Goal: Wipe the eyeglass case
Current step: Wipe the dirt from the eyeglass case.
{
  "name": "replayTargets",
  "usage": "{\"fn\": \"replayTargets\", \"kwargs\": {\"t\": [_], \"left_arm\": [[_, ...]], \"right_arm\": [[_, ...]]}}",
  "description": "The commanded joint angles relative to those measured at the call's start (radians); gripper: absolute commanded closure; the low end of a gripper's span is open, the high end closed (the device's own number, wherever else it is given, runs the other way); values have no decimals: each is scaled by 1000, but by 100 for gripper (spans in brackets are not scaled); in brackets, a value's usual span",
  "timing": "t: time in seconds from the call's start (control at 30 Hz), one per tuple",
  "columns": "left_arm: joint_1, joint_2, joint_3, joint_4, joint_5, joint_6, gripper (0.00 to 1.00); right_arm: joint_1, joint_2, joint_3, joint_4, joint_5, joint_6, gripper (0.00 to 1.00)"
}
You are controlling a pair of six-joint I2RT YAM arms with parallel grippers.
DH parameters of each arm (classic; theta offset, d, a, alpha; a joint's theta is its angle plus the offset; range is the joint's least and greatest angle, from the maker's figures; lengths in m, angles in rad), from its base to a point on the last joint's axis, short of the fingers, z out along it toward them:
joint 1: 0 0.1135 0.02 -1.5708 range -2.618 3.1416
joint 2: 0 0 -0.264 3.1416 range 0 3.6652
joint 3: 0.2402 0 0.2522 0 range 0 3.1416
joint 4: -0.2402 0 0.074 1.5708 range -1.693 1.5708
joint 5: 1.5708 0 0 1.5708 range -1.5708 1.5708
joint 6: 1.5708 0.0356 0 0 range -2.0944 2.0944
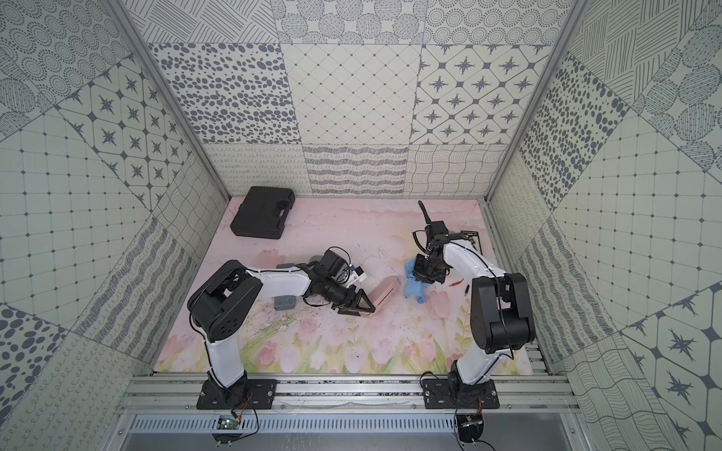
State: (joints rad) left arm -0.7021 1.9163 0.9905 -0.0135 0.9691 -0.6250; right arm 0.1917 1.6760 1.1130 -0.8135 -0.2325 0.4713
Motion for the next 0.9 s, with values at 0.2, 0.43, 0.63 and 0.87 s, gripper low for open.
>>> {"fn": "replayTargets", "kwargs": {"t": [0.2,0.43,0.63,0.87], "left_arm": [[35,73,0,248,216,-224,100],[45,98,47,166,206,-182,100],[49,102,57,108,197,-136,100],[49,92,27,58,185,-87,100]], "right_arm": [[134,-30,-254,566,-401,188,100],[323,-199,-369,756,-514,182,100],[311,-345,-400,817,-606,212,100],[117,-436,-372,741,-743,159,100]]}}
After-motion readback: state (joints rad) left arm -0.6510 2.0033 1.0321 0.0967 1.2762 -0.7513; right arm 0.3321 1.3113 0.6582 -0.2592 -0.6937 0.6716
